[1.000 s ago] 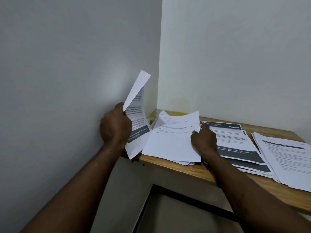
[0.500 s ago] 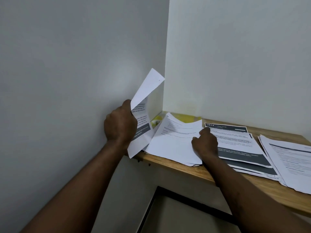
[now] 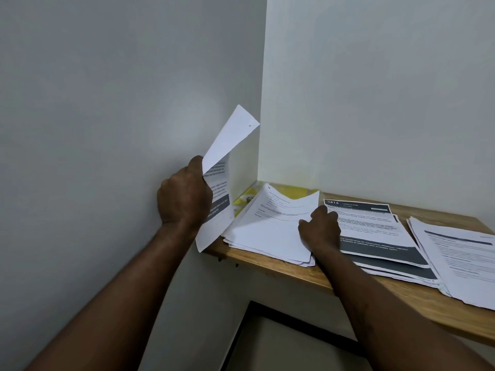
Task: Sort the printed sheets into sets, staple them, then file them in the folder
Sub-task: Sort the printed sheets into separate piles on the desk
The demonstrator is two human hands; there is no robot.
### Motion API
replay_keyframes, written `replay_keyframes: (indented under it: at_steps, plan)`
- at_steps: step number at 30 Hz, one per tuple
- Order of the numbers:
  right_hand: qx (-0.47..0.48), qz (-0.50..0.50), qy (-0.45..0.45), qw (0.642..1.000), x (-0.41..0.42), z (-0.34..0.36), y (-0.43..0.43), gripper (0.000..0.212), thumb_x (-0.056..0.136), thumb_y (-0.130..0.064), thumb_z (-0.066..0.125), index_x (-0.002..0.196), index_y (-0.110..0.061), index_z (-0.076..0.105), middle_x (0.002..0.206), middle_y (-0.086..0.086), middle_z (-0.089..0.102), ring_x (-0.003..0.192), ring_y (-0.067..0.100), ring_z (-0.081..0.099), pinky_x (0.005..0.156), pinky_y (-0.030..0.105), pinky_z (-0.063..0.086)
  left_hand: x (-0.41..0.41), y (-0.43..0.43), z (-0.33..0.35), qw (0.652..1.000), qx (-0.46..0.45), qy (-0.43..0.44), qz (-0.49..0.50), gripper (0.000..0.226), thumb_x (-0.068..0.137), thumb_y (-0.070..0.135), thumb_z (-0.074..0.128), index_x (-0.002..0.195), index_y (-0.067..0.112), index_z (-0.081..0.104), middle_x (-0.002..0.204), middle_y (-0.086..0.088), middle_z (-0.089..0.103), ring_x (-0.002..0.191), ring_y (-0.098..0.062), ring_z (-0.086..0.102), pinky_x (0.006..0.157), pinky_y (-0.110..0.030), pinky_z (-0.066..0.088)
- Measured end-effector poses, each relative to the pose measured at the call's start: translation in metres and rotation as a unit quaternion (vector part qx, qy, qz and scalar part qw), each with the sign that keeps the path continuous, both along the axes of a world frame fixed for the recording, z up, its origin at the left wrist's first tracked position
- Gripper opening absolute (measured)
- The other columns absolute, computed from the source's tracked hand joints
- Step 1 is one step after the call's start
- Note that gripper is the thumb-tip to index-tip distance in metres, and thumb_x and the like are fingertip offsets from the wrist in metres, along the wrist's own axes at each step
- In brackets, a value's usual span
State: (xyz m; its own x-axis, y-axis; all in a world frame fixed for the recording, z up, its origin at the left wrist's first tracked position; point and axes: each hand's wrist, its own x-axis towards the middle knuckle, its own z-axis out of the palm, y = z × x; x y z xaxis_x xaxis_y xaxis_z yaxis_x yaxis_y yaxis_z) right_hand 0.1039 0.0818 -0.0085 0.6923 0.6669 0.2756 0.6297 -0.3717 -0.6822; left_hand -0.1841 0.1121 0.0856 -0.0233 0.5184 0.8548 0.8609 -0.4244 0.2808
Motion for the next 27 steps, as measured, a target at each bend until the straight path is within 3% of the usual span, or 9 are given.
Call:
replay_keyframes:
  at_steps: [6,10,13,17,19,21,22,24,27]
  plan:
    - [0.125,-0.001,-0.013,0.992,0.013,0.006,-0.011,0.028,0.088,-0.034,0.081,0.1,-0.014,0.065,0.119,0.01,0.053,0.104,0.034,0.063,0.081,0.034,0.044,0.007,-0.002,0.003,0.998,0.062,0.009,-0.02,0.031,0.093,0.011,0.052,0.119,0.014,0.068,0.083,-0.016,0.072,0.063,-0.047,0.063,0.053,-0.037,0.04]
    - [0.203,0.059,0.108,0.972,0.022,0.028,-0.016,0.029,0.09,-0.042,0.08,0.087,-0.016,0.067,0.092,0.0,0.071,0.094,0.024,0.069,0.082,0.038,0.051,0.015,-0.012,0.021,0.989,0.143,0.032,-0.019,0.048,0.094,0.024,0.031,0.12,0.01,0.068,0.08,-0.015,0.071,0.058,-0.045,0.061,0.052,-0.033,0.031]
    - [0.208,0.124,0.17,0.955,0.028,0.042,-0.022,0.041,0.084,-0.061,0.078,0.091,-0.021,0.07,0.09,-0.004,0.077,0.091,0.019,0.076,0.085,0.046,0.058,0.03,-0.016,0.036,0.988,0.139,0.006,-0.059,0.045,0.089,0.016,0.039,0.122,0.014,0.07,0.078,-0.014,0.07,0.06,-0.043,0.059,0.056,-0.033,0.031]
    - [0.193,0.203,0.187,0.941,0.041,0.054,-0.036,0.067,0.07,-0.082,0.072,0.104,-0.024,0.07,0.106,-0.003,0.077,0.105,0.019,0.073,0.09,0.046,0.06,0.064,-0.012,0.032,0.958,-0.035,-0.109,-0.261,0.028,0.095,0.016,0.05,0.106,0.021,0.075,0.091,-0.004,0.077,0.082,-0.033,0.069,0.072,-0.037,0.053]
    - [0.204,0.233,0.22,0.925,0.052,0.056,-0.045,0.067,0.077,-0.073,0.078,0.116,-0.019,0.07,0.113,0.0,0.078,0.111,0.023,0.074,0.099,0.049,0.059,0.084,-0.009,0.022,0.884,-0.175,-0.219,-0.374,0.016,0.1,0.024,0.061,0.103,0.02,0.077,0.092,0.003,0.08,0.086,-0.025,0.075,0.081,-0.042,0.061]
    - [0.218,0.257,0.263,0.904,0.066,0.056,-0.055,0.047,0.089,-0.041,0.083,0.123,-0.011,0.07,0.116,0.004,0.08,0.112,0.029,0.075,0.101,0.05,0.059,0.101,-0.007,0.008,0.773,-0.314,-0.3,-0.462,0.014,0.099,0.028,0.071,0.108,0.02,0.078,0.098,0.0,0.082,0.091,-0.026,0.079,0.09,-0.052,0.062]
    - [0.226,0.258,0.273,0.899,0.073,0.054,-0.06,0.039,0.09,-0.025,0.083,0.123,-0.009,0.07,0.116,0.005,0.08,0.111,0.029,0.075,0.101,0.05,0.059,0.108,-0.005,0.0,0.749,-0.347,-0.297,-0.479,0.017,0.097,0.028,0.075,0.11,0.018,0.078,0.1,-0.003,0.082,0.093,-0.028,0.079,0.093,-0.055,0.061]
    - [0.25,0.229,0.279,0.899,0.087,0.05,-0.07,0.038,0.086,-0.011,0.086,0.12,-0.008,0.069,0.114,0.007,0.08,0.107,0.03,0.077,0.097,0.05,0.061,0.124,-0.003,-0.017,0.752,-0.372,-0.266,-0.476,0.024,0.092,0.034,0.081,0.108,0.017,0.079,0.099,-0.004,0.082,0.093,-0.028,0.079,0.09,-0.051,0.062]
    - [0.273,0.137,0.248,0.919,0.107,0.045,-0.085,0.044,0.08,-0.016,0.092,0.113,-0.013,0.065,0.106,0.004,0.081,0.095,0.024,0.079,0.082,0.04,0.063,0.149,-0.005,-0.038,0.751,-0.395,-0.26,-0.46,0.033,0.092,0.045,0.078,0.111,0.018,0.079,0.096,0.003,0.082,0.092,-0.02,0.078,0.069,-0.03,0.057]
